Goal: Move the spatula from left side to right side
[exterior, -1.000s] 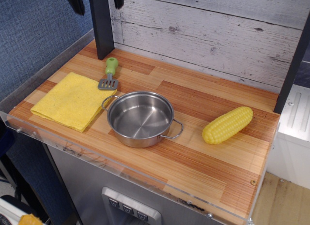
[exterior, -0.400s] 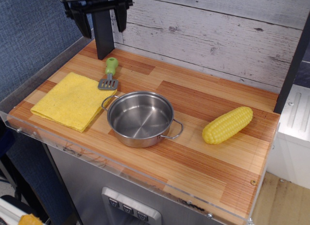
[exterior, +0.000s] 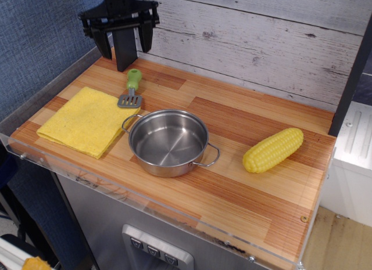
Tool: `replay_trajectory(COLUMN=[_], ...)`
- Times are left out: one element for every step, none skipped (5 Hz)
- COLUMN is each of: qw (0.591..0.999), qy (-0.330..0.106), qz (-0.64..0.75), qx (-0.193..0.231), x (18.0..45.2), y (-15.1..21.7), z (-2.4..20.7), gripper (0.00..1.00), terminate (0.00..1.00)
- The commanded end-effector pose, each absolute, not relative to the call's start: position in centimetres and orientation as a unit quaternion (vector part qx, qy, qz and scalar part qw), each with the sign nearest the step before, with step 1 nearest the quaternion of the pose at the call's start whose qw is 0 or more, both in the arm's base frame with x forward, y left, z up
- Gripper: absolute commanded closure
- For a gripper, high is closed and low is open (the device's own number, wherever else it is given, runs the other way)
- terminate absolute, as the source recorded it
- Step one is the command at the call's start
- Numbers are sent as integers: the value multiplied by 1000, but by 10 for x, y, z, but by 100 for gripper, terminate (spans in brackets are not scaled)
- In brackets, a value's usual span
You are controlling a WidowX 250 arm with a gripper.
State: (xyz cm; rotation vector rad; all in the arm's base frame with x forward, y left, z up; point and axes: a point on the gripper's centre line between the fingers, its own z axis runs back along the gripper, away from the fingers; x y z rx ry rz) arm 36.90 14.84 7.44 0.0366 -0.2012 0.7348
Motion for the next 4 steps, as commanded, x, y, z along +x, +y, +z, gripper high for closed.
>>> replay_trajectory(qw=[933,935,937,939], qy=[-105,-96,-86,-74], qz=[343,340,338,334], qx=[27,25,26,27], x=[376,377,374,372], y=[147,150,155,157], z=[69,59,51,39], gripper=[0,0,0,0], terminate=[0,0,0,0])
